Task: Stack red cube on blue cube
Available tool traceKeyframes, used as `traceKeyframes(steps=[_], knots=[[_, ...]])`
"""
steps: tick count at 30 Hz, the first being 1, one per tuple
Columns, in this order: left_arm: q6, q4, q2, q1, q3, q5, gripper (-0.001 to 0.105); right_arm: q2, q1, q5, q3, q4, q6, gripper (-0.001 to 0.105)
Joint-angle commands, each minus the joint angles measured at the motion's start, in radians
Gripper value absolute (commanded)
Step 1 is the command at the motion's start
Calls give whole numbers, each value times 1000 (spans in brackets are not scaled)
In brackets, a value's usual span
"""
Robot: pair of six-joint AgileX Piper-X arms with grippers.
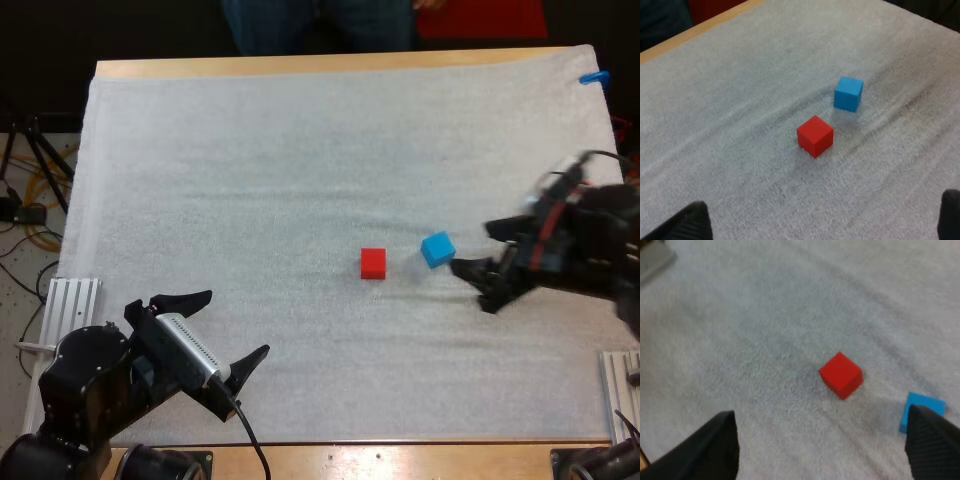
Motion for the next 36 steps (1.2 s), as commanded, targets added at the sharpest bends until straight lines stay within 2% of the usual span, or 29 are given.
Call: traceKeyframes(steps=[1,7,19,24,31,36], knots=[[5,4,0,-3,-8,9,87,25,32,19,-12,-33,-30,67],[3,4,0,-3,-8,9,87,161,115,133,-11,-85,-84,67],[-2,4,0,-3,-8,9,87,410,228,265,-11,-230,-97,67],[-2,4,0,-3,-8,9,87,493,289,323,-11,-265,-131,67],[-2,4,0,-3,-8,9,87,607,333,441,-14,-335,-113,67],[-2,4,0,-3,-8,9,87,682,331,441,-68,-335,-106,67]])
